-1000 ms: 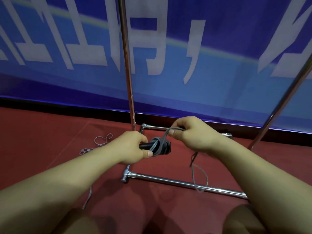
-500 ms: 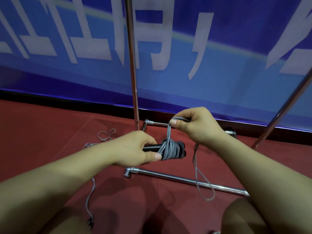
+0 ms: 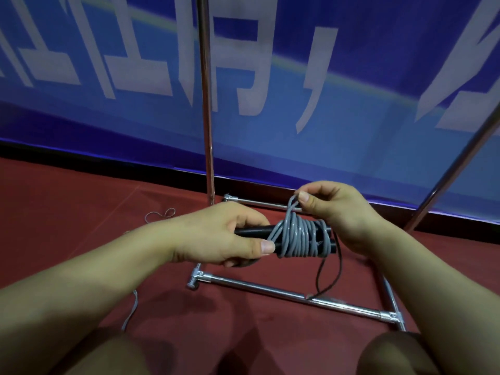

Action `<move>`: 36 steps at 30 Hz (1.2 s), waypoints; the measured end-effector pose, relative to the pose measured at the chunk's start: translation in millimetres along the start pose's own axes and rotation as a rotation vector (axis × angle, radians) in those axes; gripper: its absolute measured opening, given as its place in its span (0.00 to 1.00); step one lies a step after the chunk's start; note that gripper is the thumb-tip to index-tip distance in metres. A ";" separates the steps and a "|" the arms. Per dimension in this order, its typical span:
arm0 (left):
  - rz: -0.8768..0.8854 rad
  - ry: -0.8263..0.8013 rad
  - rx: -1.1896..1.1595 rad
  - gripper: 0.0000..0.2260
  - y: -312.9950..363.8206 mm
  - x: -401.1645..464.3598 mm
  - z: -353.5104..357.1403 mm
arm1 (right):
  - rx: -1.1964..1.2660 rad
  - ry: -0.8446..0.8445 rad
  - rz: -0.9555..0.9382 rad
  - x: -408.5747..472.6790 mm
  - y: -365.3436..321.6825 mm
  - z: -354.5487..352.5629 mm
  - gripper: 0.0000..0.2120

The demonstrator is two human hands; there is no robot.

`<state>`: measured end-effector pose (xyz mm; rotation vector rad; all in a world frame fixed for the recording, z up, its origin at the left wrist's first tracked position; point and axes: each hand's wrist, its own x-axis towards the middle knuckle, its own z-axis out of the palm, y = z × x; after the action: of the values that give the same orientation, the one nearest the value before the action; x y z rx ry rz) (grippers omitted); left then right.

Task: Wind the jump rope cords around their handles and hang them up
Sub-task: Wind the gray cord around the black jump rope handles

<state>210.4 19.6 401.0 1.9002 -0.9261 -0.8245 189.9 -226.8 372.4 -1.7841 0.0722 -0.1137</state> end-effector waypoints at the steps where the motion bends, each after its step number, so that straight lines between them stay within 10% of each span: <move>1: 0.008 0.010 -0.010 0.06 1.8 -0.6 1.5 | 0.013 -0.004 -0.006 -0.3 1.3 -0.7 0.11; 24: -0.135 0.893 -0.320 0.07 -39.1 23.2 -19.1 | -0.612 -0.417 -0.090 -4.1 -10.6 60.4 0.10; 36: -0.383 0.677 -0.142 0.04 -57.5 20.7 -24.2 | -0.783 -0.158 -0.264 -10.5 -36.8 49.4 0.06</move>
<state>256.9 33.1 356.6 2.0506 -0.0906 -0.3817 184.7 -169.8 397.5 -2.5732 -0.2692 -0.1454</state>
